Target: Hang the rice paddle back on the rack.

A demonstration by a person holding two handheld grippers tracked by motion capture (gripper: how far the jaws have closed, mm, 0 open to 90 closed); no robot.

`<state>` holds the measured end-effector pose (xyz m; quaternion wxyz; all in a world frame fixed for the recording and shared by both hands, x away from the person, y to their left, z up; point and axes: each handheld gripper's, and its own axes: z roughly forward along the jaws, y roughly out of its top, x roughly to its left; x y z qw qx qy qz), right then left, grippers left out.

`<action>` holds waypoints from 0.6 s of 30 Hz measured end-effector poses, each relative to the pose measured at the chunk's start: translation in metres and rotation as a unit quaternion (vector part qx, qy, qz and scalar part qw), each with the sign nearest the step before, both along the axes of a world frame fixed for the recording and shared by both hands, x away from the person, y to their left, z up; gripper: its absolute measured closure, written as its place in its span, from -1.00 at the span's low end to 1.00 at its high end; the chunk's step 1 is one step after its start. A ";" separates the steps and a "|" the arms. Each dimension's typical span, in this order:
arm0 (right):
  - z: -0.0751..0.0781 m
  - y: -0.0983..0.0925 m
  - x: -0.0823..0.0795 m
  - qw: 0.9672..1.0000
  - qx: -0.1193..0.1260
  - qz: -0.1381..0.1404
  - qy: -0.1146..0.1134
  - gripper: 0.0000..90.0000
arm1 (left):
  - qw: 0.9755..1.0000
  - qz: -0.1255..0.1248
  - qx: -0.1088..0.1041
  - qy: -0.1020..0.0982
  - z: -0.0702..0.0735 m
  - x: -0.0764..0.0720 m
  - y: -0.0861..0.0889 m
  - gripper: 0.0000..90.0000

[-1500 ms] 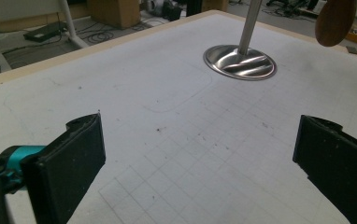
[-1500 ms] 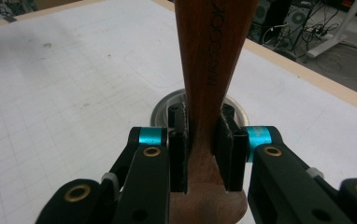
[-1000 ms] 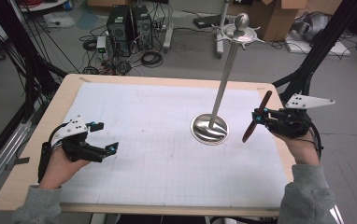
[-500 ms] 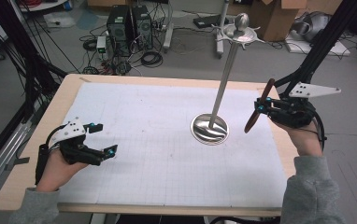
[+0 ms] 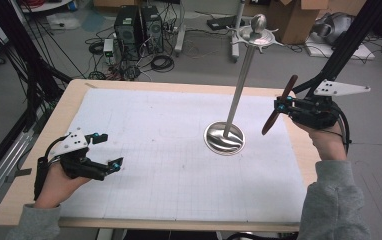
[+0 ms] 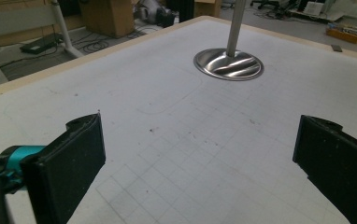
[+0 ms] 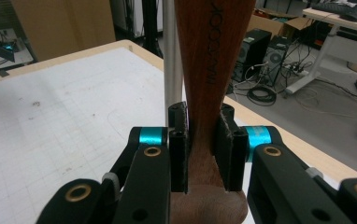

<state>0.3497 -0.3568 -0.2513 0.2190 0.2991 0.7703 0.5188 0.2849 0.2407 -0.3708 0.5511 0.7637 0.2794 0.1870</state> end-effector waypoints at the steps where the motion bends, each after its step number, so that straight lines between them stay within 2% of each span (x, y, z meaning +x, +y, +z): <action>1: 0.003 0.000 0.001 1.000 0.000 0.004 0.004 0.71 | 1.000 0.006 0.000 -0.004 -0.001 0.000 0.001 -0.94; 9: 0.018 0.003 0.005 1.000 -0.005 0.006 -0.005 0.71 | 1.000 0.008 0.000 -0.003 -0.001 -0.003 0.003 -0.94; 13: 0.025 0.005 0.009 1.000 0.004 0.009 -0.007 0.71 | 1.000 0.008 0.000 -0.002 -0.002 -0.003 0.004 -0.94; 14: 0.026 0.006 0.011 1.000 0.014 0.024 -0.007 0.71 | 1.000 0.009 0.000 0.000 -0.002 -0.003 0.005 -0.94; 18: 0.029 0.009 0.014 1.000 0.009 0.024 -0.007 0.71 | 1.000 0.004 -0.007 0.006 -0.002 -0.003 0.006 -0.94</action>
